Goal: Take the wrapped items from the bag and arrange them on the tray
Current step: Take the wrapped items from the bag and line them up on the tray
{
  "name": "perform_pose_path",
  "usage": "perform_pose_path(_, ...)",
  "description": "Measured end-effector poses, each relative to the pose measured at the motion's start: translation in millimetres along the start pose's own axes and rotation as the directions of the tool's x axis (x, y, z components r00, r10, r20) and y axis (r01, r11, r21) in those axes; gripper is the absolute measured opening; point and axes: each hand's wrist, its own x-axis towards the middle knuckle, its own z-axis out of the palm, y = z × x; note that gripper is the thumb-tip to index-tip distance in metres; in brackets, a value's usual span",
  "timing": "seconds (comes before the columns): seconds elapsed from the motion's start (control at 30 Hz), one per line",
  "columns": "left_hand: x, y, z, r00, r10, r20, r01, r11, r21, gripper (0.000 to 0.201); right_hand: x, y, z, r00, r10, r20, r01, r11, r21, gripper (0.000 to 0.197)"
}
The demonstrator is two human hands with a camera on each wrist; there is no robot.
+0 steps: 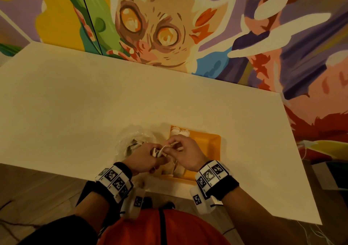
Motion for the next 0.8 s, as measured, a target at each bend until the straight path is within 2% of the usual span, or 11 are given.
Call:
perform_pose_path(0.17,-2.1,-6.4,-8.0,0.998,0.007,-0.069,-0.003,0.999,0.046,0.024,2.0,12.1,-4.8,0.998,-0.007,-0.063,0.012,0.998,0.066,0.008)
perform_pose_path(0.27,-3.2,-4.5,-10.4,0.990,0.014,-0.143,-0.003,0.997,0.078,0.020,2.3,15.6,-7.9,0.992,-0.003,-0.125,0.019,0.992,0.129,0.008)
perform_pose_path(0.4,1.0,-0.2,-10.5,0.949,0.142,-0.282,-0.101,0.983,0.156,0.023,0.0,18.7,-11.0,0.990,-0.016,-0.143,0.029,0.995,0.092,0.009)
perform_pose_path(0.47,2.7,4.7,-8.6,0.929,0.229,-0.291,-0.185,0.968,0.170,0.023,-0.7,20.9,-11.3,0.993,-0.029,-0.115,0.033,0.999,0.032,0.009)
perform_pose_path(0.57,6.1,8.4,-4.2,0.911,0.322,-0.255,-0.276,0.940,0.203,0.012,-1.5,23.5,-9.8,0.997,-0.026,-0.075,0.025,1.000,-0.010,0.014)
perform_pose_path(0.63,8.3,7.8,-1.7,0.902,0.336,-0.270,-0.283,0.934,0.219,0.006,-3.6,23.9,-8.3,0.997,-0.015,-0.073,0.015,1.000,0.001,0.012)
perform_pose_path(0.73,10.0,8.7,2.3,0.902,0.311,-0.299,-0.262,0.945,0.194,0.008,-6.8,27.3,-6.3,0.998,0.002,-0.061,-0.001,1.000,0.019,0.023)
perform_pose_path(0.8,9.7,9.7,5.4,0.901,0.307,-0.306,-0.265,0.949,0.171,0.009,-8.9,30.0,-5.0,0.998,0.011,-0.057,-0.012,1.000,-0.010,0.015)
